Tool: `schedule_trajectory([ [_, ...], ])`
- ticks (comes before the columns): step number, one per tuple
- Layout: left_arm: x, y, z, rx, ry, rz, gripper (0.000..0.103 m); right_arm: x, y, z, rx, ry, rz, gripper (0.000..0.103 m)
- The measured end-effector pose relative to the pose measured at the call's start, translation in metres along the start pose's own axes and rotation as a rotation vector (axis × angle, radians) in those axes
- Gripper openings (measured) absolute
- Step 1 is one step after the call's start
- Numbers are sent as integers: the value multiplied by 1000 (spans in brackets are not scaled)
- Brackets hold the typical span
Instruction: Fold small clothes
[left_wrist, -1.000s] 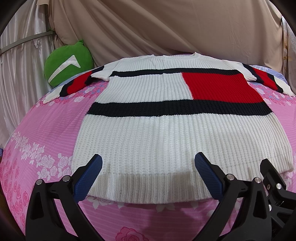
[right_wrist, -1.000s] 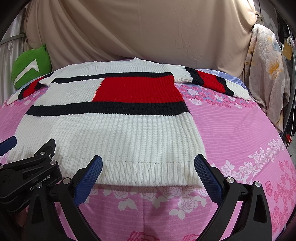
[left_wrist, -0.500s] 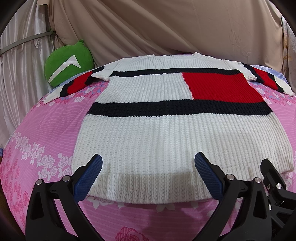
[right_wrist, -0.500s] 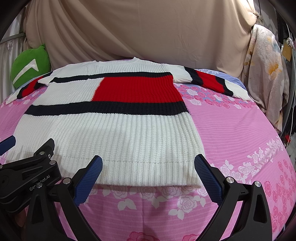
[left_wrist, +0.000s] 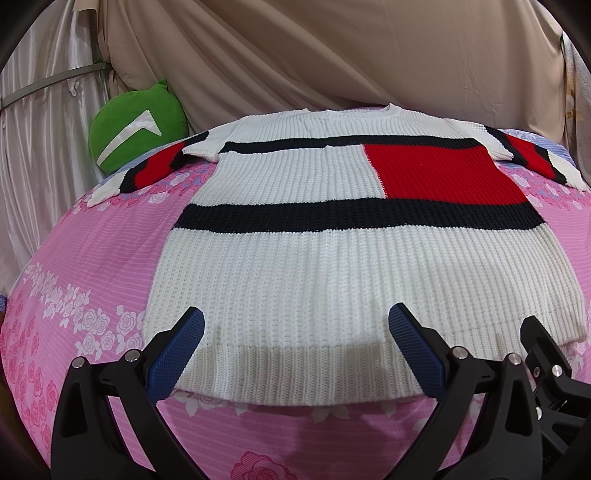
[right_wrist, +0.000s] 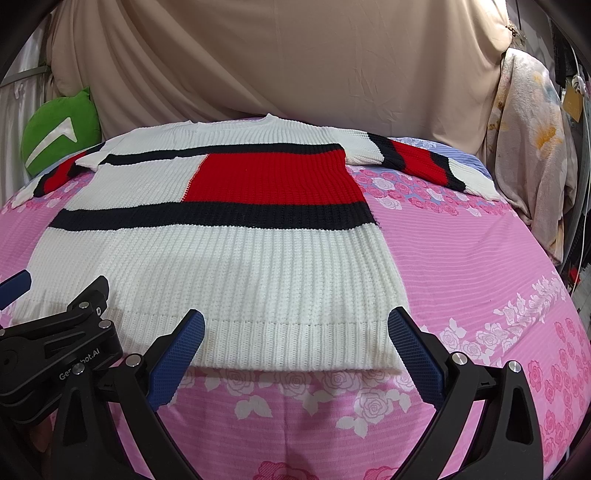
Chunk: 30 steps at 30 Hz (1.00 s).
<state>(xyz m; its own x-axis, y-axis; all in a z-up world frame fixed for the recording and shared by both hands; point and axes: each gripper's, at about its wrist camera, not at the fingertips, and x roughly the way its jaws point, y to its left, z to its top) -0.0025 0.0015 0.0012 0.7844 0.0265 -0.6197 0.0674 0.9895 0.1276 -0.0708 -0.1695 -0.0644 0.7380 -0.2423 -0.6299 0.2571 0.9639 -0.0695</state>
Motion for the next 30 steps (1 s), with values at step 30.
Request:
schedule_trajectory([
  [30,47,81,84,-125,25,-156,98,210,-404,153,672,14,-18,97],
])
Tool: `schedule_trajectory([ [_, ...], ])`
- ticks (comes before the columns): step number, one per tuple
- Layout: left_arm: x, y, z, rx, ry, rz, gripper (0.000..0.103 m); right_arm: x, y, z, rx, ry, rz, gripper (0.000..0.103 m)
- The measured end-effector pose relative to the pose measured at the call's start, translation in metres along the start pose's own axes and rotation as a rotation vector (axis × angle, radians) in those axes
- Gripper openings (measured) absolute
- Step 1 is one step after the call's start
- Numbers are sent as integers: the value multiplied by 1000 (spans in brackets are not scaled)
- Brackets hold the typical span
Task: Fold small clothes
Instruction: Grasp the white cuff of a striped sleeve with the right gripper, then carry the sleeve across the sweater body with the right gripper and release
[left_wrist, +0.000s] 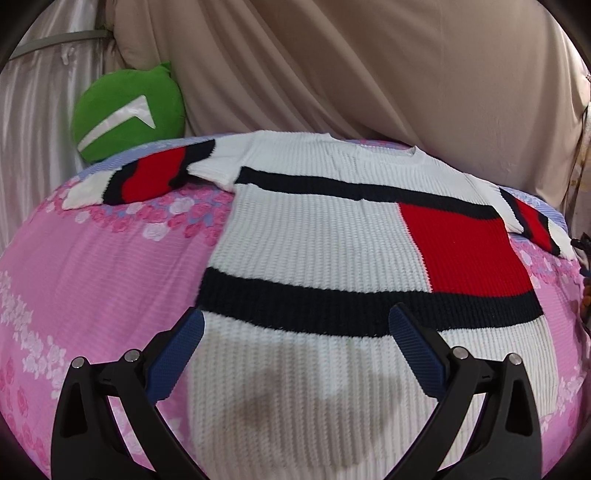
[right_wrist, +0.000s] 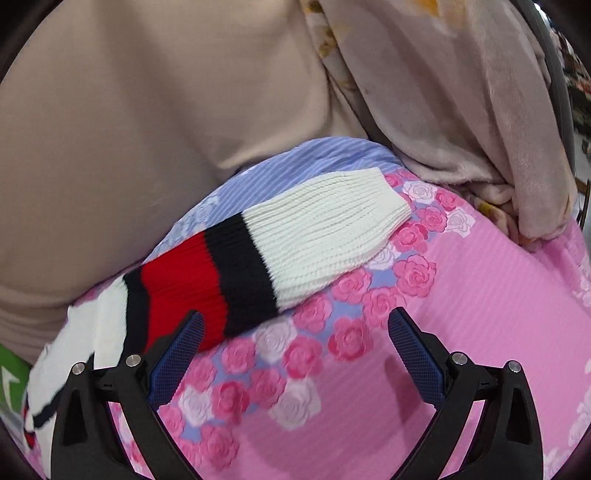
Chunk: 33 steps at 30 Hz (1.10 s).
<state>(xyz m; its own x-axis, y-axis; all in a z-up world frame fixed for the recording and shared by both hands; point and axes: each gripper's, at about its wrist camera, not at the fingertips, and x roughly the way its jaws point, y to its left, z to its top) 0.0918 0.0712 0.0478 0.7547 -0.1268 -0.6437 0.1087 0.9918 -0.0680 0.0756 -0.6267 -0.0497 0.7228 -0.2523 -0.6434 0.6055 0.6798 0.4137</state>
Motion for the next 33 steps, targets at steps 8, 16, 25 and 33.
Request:
schedule_trajectory([
  [8,26,-8,16,6,27,12,98,54,-5,35,99,73,8,43],
  [16,27,-9,52,21,-50,41,98,-29,197,40,-212,-102,400,8],
  [25,55,-8,92,4,-58,11,98,-27,458,-171,-778,241,747,16],
  [33,121,12,109,-60,97,-65,98,-16,393,-172,-724,206,638,41],
])
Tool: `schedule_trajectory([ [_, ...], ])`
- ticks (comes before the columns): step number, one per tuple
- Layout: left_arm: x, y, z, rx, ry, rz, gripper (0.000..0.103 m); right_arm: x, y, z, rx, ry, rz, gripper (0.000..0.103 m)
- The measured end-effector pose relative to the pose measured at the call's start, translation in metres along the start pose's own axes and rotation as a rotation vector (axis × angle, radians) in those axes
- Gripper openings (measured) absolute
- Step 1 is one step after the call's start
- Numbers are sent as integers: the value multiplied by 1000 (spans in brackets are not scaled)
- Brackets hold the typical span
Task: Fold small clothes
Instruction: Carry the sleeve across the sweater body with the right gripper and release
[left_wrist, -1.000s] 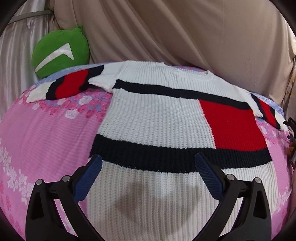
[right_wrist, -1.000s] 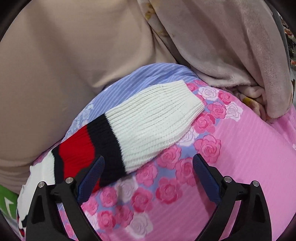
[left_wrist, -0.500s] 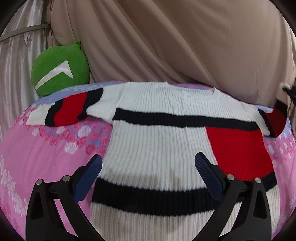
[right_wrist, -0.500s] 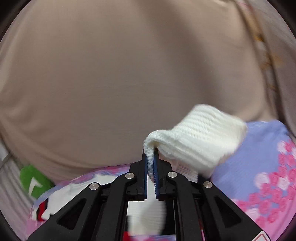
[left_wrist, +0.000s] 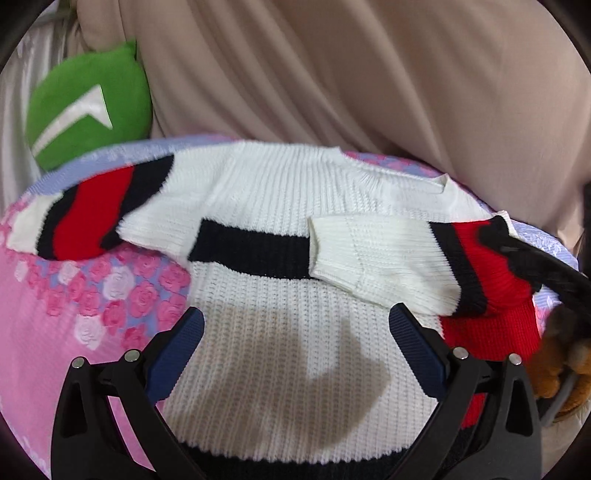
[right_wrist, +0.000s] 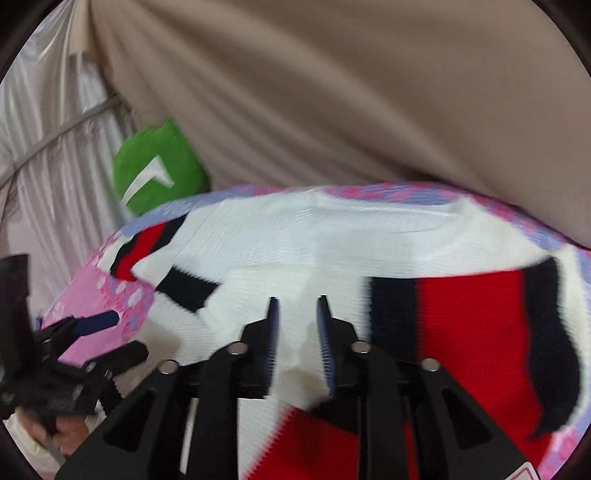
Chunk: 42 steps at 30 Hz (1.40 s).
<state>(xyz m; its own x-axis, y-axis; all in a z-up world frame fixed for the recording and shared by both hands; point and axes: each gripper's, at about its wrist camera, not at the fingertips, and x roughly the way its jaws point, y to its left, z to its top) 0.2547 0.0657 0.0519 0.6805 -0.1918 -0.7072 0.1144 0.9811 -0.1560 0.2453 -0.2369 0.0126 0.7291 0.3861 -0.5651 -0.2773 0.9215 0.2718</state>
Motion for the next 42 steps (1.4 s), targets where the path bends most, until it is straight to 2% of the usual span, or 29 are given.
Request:
schedule_trajectory([
  [1,8,1,3,-9,22,-18,98,-14,-17,-1,21,-28,-52,49],
  [3,23,1,9,-20,54,-37,98,-36,-49,-2,61,-59,-159,53],
  [5,37,-7,17,-10,80,-80,98,-49,-87,-5,133,-49,-244,53],
  [8,59,-14,27,-31,131,-149,96,-51,-125,-8,217,-27,-302,54],
  [9,65,-16,30,-40,146,-168,88,-48,-135,-9,241,-15,-308,55],
  [10,69,-19,32,-43,152,-164,85,-43,-140,-10,259,-3,-301,56],
  [11,70,-23,35,-29,139,-155,71,-36,-144,-10,276,10,-290,57],
  [12,71,-28,38,-3,132,-159,50,-26,-148,-10,290,33,-276,58],
  [13,70,-31,41,10,134,-144,42,-19,-153,-11,295,51,-273,58],
  [14,72,-32,45,12,134,-141,21,-11,-153,-10,292,68,-277,58],
  [15,69,-32,51,14,126,-151,13,-1,-151,-8,276,88,-280,48],
  [16,64,-32,57,19,105,-148,13,2,-146,-6,255,94,-280,19],
  [17,55,-34,65,29,65,-137,12,0,-139,-3,234,79,-284,11],
  [19,31,-33,84,46,-46,-120,11,-24,-128,7,252,-53,-200,9],
  [21,5,-29,98,47,-158,-98,11,-49,-121,12,261,-169,-159,9],
  [22,-1,-27,100,45,-187,-85,11,-53,-122,11,265,-198,-166,9],
  [23,-2,-25,101,42,-198,-68,12,-42,-122,10,262,-173,-189,9],
  [24,5,-22,99,43,-187,-58,12,-25,-127,6,251,-100,-223,9],
  [26,43,-25,86,59,-99,-16,12,18,-143,-12,238,79,-302,9],
  [27,64,-23,77,60,-44,6,11,18,-142,-17,225,56,-281,8],
  [29,88,-14,62,45,15,41,10,-1,-137,-13,246,12,-278,10],
  [31,90,-6,57,14,2,13,10,-30,-130,-11,273,-56,-229,11],
  [33,85,1,57,-20,-10,-14,12,-51,-122,-14,260,-96,-231,12],
  [35,87,5,53,-35,-2,-18,12,-60,-115,-22,237,-73,-217,19],
  [37,85,6,52,-41,-12,-23,12,-47,-115,-32,219,-5,-227,38],
  [39,84,6,50,-41,-12,-18,14,-27,-118,-42,215,41,-273,40],
  [42,80,6,41,-35,-9,-21,18,-17,-120,-46,216,32,-277,37],
])
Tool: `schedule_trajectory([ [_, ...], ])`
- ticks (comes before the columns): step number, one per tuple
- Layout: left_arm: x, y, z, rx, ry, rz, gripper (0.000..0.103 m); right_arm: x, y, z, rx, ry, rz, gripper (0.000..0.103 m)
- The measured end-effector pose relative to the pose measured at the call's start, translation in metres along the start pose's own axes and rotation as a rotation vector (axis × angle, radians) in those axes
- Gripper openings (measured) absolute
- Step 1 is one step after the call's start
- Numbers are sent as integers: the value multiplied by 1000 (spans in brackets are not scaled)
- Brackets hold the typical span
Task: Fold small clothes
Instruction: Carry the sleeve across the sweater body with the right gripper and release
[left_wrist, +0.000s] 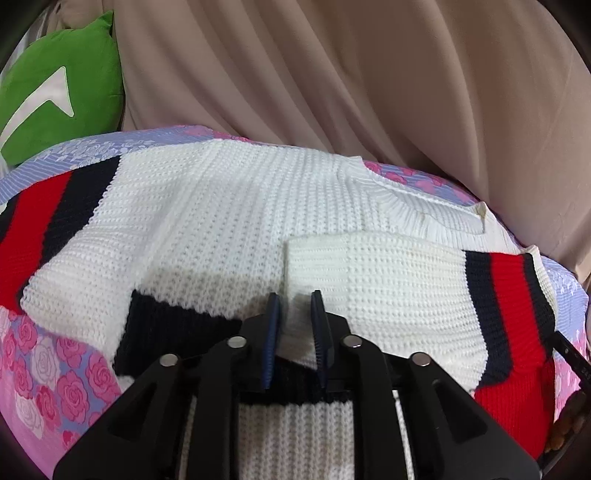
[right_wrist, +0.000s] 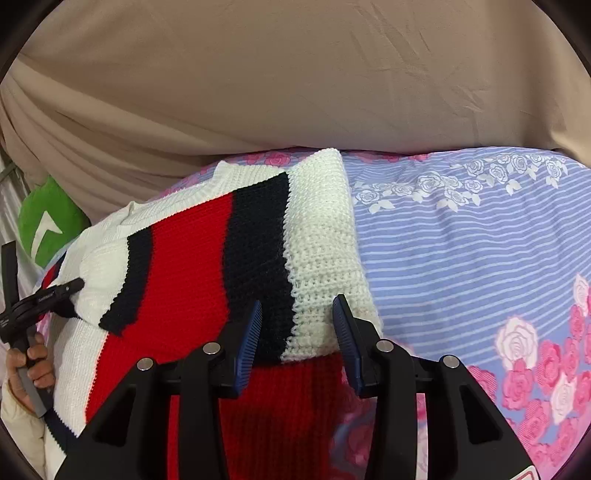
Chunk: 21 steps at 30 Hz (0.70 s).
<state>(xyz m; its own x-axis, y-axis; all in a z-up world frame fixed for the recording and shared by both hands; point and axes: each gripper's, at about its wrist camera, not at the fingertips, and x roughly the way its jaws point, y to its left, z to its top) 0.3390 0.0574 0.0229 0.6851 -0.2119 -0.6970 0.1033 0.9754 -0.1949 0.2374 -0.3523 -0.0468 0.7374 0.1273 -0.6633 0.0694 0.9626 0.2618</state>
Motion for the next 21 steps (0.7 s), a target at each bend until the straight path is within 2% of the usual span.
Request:
schedule_trajectory([
  [2,-2,1,-2,13,0,10,18,-1,4,5,5,6,9,9],
  [3,-1,-2,-3,22,2,17,19,-2,4,6,16,4,22,0],
  [5,-1,-6,-4,41,0,35,19,-13,2,8,39,-42,34,0],
  [9,0,-10,-6,67,-3,64,19,-8,-10,5,40,-30,-92,0],
  [12,0,-11,-5,68,-1,68,19,-20,-3,9,56,-55,3,2],
  [15,1,-13,-5,66,-1,69,20,-21,24,14,-52,-63,27,3],
  [16,1,-13,-5,67,-1,70,20,-12,28,14,-83,-37,6,2],
  [19,1,-13,-5,71,-2,74,20,23,12,13,-92,22,-215,0],
  [21,1,-13,-5,70,-1,73,21,18,-9,15,16,-3,-154,0],
])
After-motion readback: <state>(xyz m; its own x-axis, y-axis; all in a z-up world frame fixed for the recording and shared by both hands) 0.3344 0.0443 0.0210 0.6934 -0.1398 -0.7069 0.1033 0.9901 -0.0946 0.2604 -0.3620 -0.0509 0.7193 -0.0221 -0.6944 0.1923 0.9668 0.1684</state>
